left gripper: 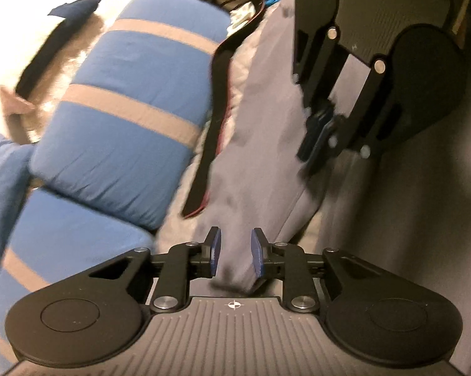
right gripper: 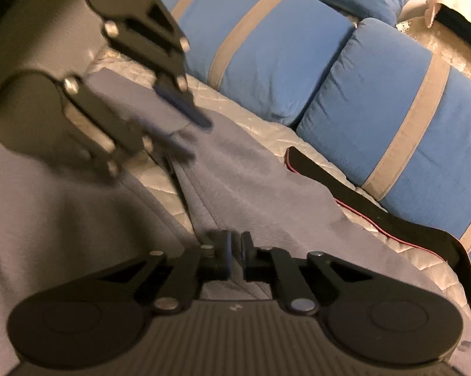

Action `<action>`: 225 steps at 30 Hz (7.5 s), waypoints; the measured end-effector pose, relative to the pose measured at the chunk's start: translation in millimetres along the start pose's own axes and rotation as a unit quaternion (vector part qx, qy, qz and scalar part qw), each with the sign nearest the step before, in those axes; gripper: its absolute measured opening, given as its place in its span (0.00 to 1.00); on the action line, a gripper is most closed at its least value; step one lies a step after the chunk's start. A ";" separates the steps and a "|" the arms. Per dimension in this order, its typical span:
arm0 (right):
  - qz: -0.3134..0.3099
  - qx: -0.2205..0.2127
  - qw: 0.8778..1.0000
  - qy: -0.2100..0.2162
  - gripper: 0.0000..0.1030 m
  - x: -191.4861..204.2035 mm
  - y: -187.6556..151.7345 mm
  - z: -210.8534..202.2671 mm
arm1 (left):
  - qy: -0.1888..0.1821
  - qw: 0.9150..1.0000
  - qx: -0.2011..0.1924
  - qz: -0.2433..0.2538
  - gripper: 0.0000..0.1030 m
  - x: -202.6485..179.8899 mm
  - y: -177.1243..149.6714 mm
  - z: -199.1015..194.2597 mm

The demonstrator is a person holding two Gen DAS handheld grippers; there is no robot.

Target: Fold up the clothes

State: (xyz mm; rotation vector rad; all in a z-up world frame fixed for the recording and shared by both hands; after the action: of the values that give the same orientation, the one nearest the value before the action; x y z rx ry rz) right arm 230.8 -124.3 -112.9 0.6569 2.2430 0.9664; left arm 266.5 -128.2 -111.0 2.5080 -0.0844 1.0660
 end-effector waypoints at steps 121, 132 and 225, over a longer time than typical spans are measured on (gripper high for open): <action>-0.253 -0.048 0.961 -0.099 0.30 64.2 5.9 8.7 | 0.097 0.993 0.065 0.002 0.03 14.2 -103.3 -30.9; -0.206 -0.053 0.974 -0.079 0.45 67.4 24.4 5.0 | 0.105 0.992 0.063 0.002 0.03 13.5 -102.1 -28.9; -0.288 -0.104 0.948 -0.084 0.46 108.0 47.2 28.4 | 0.086 0.994 0.064 -0.027 0.05 6.2 -99.3 -33.1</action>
State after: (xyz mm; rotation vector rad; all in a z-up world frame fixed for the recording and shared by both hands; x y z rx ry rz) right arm 184.7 -13.2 -128.1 -0.0220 1.9689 0.7931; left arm 269.6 -23.9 -120.6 2.5013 0.1043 1.2982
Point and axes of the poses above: each gripper's, at about its wrist camera, not at the fingertips, and z roughly the way its jaws point, x to its left, y to its top, the point moved 5 cm from there along z, roughly the way its jaws point, and after that the axes turned 3 degrees about -y, right-handed, at the moved point
